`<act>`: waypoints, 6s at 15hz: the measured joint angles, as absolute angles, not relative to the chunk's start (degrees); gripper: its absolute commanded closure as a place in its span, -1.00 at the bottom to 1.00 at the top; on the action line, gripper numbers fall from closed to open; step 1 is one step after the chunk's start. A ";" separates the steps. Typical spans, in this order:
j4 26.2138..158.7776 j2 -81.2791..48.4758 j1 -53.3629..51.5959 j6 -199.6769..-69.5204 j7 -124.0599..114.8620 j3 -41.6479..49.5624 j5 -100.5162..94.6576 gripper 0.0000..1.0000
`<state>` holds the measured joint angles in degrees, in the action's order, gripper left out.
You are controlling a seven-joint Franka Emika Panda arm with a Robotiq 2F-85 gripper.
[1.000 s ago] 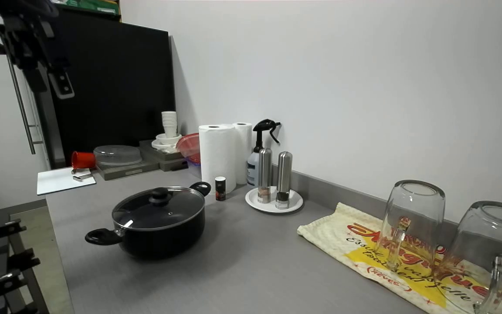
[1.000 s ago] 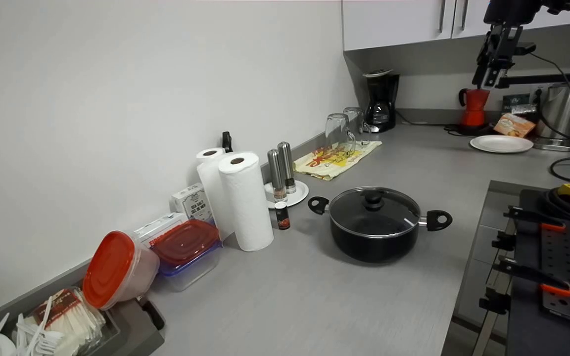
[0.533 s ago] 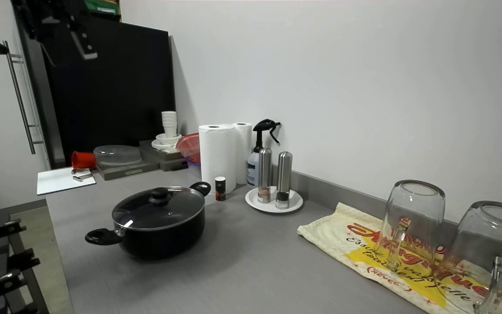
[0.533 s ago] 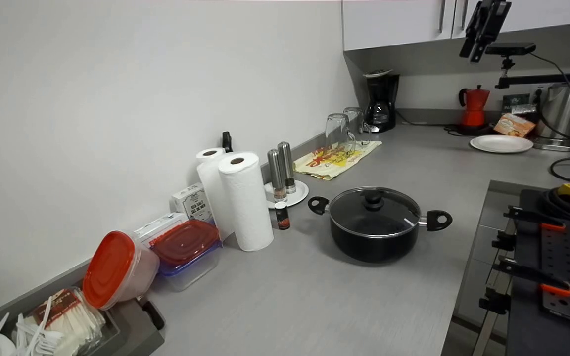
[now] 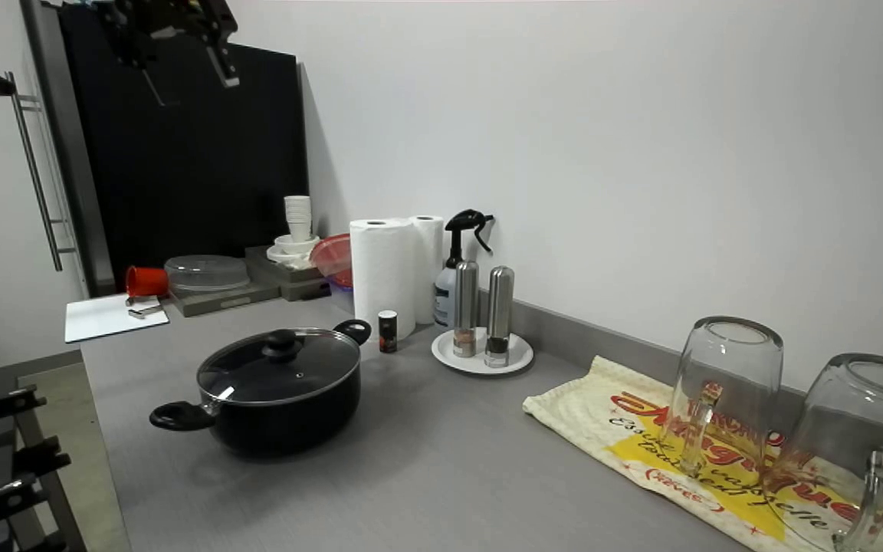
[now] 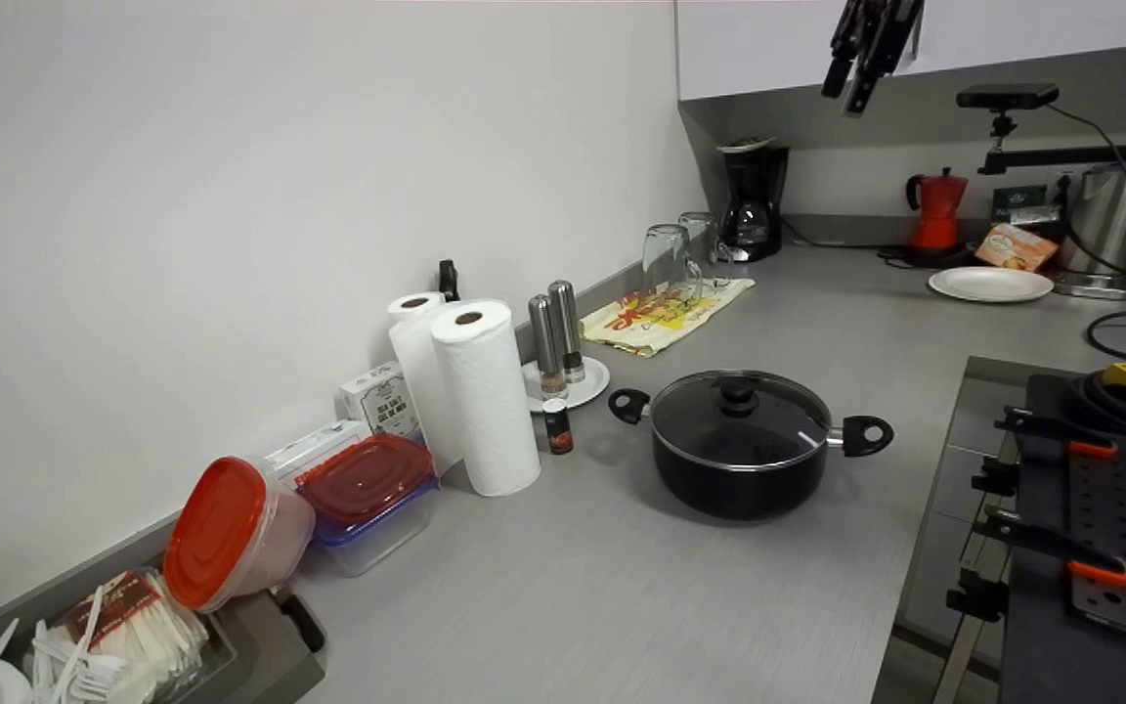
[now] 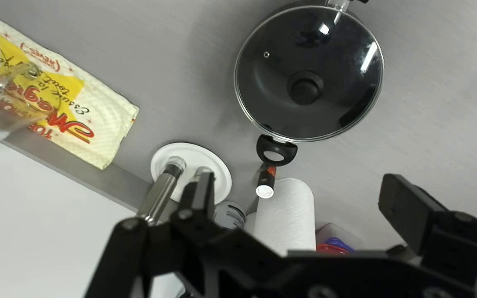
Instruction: Take the lid off the pot and put it on the counter
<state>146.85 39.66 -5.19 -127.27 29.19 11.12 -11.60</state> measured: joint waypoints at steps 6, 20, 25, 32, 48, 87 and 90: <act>143.87 28.90 -7.56 -132.17 27.49 11.11 -3.63 -1.00; 143.21 11.44 -4.39 -134.07 16.89 7.10 7.14 -1.00; 141.04 4.07 -4.07 -134.94 15.64 4.08 6.34 -1.00; 137.56 -2.39 -2.23 -135.18 14.27 3.10 5.01 -1.00; 128.87 -13.71 0.46 -137.59 14.34 1.40 5.14 -1.00; 128.30 -18.68 1.05 -138.24 9.25 -1.41 -1.97 -1.00; 127.72 -19.42 1.08 -138.31 9.25 -1.45 -1.95 -1.00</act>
<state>127.72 -19.42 1.08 -138.31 9.25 -1.45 -1.95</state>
